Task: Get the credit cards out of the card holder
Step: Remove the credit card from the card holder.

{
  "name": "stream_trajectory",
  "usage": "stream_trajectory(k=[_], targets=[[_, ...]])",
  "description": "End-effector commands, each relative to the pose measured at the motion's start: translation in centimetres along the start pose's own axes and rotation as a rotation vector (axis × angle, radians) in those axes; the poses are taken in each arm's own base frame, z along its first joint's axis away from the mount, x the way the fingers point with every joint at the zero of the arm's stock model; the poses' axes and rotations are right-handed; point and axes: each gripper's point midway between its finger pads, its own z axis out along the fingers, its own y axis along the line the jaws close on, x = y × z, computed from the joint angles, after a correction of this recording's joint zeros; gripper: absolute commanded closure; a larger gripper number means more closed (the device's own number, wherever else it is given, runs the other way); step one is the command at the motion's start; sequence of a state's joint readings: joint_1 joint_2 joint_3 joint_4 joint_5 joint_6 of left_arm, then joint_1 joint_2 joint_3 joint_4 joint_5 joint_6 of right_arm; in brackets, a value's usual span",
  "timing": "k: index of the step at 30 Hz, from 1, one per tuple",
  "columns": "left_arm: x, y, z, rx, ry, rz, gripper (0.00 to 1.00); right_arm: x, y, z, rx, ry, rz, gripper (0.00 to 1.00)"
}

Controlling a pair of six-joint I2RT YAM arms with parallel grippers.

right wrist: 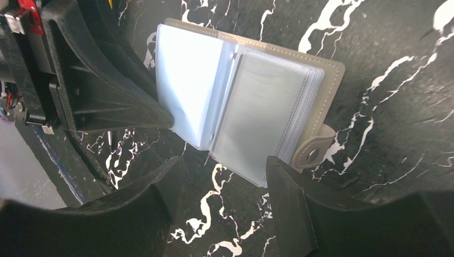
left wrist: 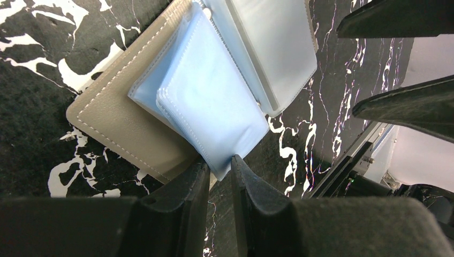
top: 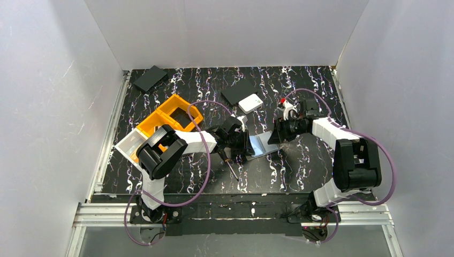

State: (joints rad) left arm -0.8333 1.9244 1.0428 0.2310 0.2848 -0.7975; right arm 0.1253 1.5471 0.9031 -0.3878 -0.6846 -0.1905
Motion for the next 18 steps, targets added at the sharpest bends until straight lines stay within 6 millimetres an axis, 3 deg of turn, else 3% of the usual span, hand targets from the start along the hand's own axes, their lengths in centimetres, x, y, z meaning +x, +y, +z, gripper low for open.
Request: stream_trajectory(k=[1, 18], targets=[[1.8, 1.9, 0.4, -0.065, 0.052, -0.012, 0.80, 1.1, 0.2, 0.6, -0.044, 0.032, 0.035, 0.34], [1.8, 1.7, 0.6, -0.057, 0.059, -0.017, 0.80, 2.0, -1.1, 1.1, 0.011, 0.066, 0.063, 0.33]])
